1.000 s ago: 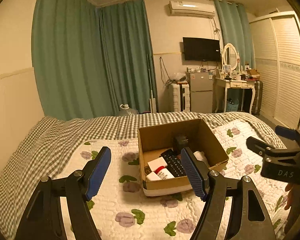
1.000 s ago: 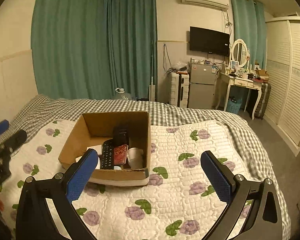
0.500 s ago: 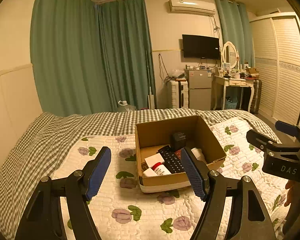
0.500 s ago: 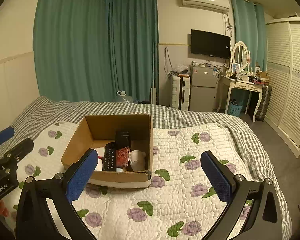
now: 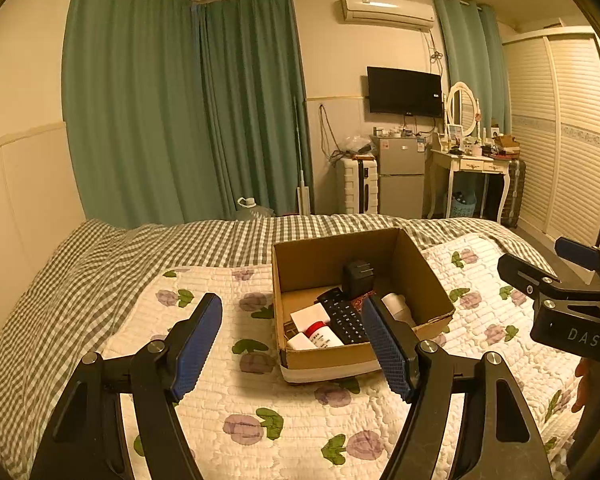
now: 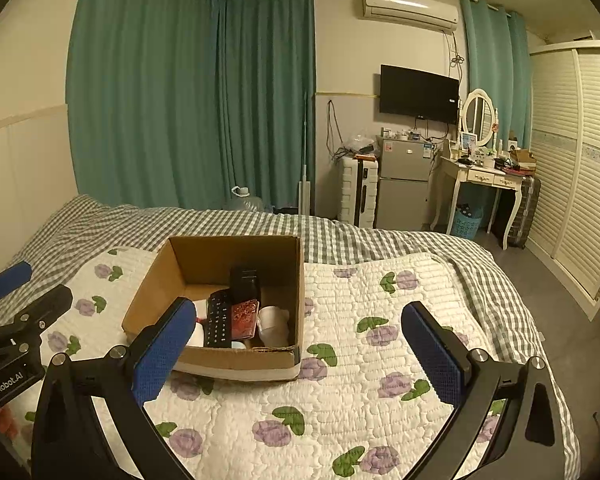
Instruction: Organize rigid objects
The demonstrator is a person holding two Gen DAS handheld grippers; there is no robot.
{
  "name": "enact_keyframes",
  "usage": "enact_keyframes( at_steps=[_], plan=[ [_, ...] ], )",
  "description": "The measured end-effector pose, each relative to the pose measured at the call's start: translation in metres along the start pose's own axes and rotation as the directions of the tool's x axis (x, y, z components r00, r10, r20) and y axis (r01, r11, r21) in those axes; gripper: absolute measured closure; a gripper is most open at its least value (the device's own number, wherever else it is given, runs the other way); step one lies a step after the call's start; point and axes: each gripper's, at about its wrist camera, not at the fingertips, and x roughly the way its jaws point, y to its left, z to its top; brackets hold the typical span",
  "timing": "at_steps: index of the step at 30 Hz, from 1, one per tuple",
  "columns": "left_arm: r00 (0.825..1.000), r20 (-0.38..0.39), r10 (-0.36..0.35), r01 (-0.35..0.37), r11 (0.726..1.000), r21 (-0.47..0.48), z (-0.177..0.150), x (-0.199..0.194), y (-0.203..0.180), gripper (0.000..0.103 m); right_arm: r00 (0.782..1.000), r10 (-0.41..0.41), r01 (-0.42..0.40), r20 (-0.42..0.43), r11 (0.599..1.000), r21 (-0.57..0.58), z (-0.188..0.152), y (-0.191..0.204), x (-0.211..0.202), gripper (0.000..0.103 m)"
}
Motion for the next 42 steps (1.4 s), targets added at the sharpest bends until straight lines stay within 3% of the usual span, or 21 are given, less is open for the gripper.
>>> enact_keyframes(
  at_steps=[42],
  plan=[
    [1.0, -0.002, 0.009, -0.009, 1.0, 0.0, -0.007, 0.004, 0.002, 0.028, 0.999, -0.005, 0.005, -0.043, 1.0, -0.004, -0.009, 0.0, 0.012, 0.0]
  ],
)
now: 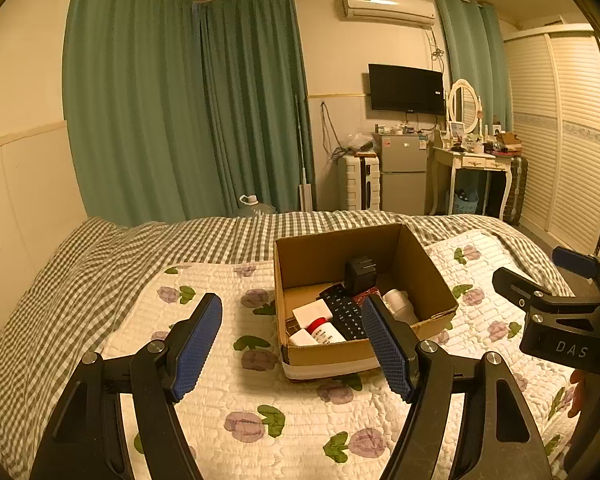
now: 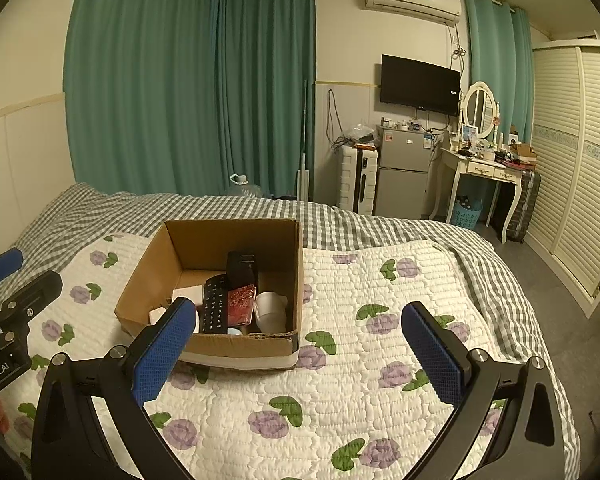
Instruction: Organize rigid objects
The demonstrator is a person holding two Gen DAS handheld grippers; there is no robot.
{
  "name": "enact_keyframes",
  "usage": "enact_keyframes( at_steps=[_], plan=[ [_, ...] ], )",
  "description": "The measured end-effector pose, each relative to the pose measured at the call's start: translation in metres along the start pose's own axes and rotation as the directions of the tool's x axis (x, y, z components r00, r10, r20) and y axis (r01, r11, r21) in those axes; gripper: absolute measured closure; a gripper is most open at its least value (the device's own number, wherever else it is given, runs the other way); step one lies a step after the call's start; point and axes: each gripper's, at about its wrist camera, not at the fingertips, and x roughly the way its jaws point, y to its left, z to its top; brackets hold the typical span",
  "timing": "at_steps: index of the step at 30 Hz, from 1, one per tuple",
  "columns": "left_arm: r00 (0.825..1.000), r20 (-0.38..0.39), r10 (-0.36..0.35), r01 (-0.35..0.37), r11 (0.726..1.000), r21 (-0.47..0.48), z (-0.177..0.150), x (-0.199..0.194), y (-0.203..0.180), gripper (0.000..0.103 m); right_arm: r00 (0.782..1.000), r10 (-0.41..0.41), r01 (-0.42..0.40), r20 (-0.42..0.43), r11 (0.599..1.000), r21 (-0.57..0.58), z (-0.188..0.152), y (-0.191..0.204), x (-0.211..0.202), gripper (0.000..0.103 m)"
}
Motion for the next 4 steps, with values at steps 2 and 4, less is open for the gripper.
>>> enact_keyframes(
  at_steps=[2, 4],
  plan=[
    [1.0, 0.001, 0.0, 0.0, 1.0, -0.005, -0.0013, 0.0006, 0.0015, 0.028, 1.0, -0.003, 0.003, 0.001, 1.0, -0.002, -0.0004, 0.0001, 0.0001, 0.0],
    [1.0, -0.006, -0.004, 0.004, 1.0, -0.002, -0.0012, 0.0016, 0.0015, 0.028, 1.0, 0.0, 0.0, -0.002, 1.0, -0.001, -0.0011, 0.0003, 0.001, 0.0]
  ],
)
